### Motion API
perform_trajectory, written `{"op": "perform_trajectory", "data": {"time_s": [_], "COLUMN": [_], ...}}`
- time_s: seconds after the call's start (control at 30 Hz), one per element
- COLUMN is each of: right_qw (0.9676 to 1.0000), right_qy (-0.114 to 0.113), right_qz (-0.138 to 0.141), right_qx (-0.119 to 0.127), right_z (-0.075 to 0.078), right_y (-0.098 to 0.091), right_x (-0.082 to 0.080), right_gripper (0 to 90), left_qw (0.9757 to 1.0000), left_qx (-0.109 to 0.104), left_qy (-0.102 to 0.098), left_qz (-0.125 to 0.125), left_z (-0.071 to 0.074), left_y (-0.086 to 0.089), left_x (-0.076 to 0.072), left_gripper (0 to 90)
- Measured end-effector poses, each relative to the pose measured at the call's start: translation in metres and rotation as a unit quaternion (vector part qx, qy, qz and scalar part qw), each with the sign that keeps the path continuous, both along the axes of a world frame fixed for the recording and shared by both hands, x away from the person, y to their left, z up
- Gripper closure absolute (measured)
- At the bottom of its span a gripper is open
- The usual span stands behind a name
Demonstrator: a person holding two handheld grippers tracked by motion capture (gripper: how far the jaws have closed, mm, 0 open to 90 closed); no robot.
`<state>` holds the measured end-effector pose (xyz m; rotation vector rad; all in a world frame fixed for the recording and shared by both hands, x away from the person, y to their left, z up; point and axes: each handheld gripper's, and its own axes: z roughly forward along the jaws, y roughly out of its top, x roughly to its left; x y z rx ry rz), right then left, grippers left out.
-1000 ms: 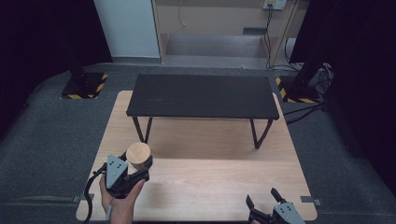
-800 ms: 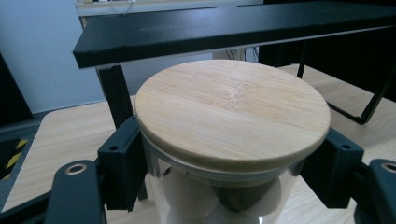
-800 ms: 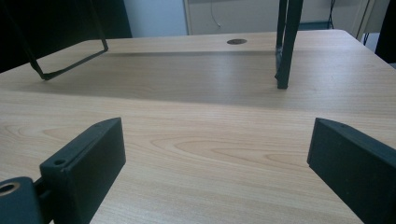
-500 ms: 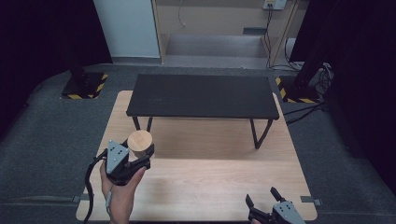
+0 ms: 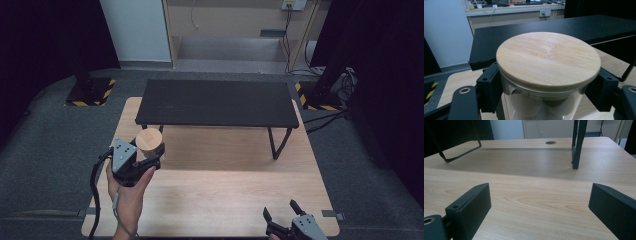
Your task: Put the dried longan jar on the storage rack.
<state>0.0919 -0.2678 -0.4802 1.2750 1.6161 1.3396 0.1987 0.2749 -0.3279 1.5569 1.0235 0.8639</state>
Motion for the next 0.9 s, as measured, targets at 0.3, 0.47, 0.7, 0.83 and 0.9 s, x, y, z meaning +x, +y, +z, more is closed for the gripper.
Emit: {"op": "perform_trajectory", "data": {"time_s": [0.3,0.47,0.7,0.83,0.9], "right_qw": [1.0000,1.0000,1.0000,0.9999,0.9999], "right_qy": [-0.001,-0.001,-0.002,-0.002,-0.002], "right_qz": [-0.003,-0.004,-0.008,-0.012,-0.013], "right_qx": [-0.001,0.000,0.000,0.000,0.000], "right_z": [0.001,0.001,0.003,0.004,0.005], "right_y": [-0.001,-0.001,-0.004,-0.007,-0.008], "right_x": [0.000,0.001,0.000,0.000,0.000], "right_gripper": [4.5,4.6,4.6,4.6,4.7], "left_qw": [1.0000,0.9999,0.9999,0.9999,1.0000], "left_qx": [0.001,0.007,0.003,0.003,0.003], "left_qy": [-0.003,-0.004,-0.006,-0.003,-0.004], "left_qz": [-0.003,-0.006,-0.008,-0.009,-0.007], "left_z": [0.019,0.031,0.042,0.050,0.053], "left_y": [0.001,0.000,-0.001,-0.002,-0.002], "left_x": [0.013,0.022,0.036,0.049,0.055], "left_gripper": [24.5,24.5,24.5,24.5,24.5]}}
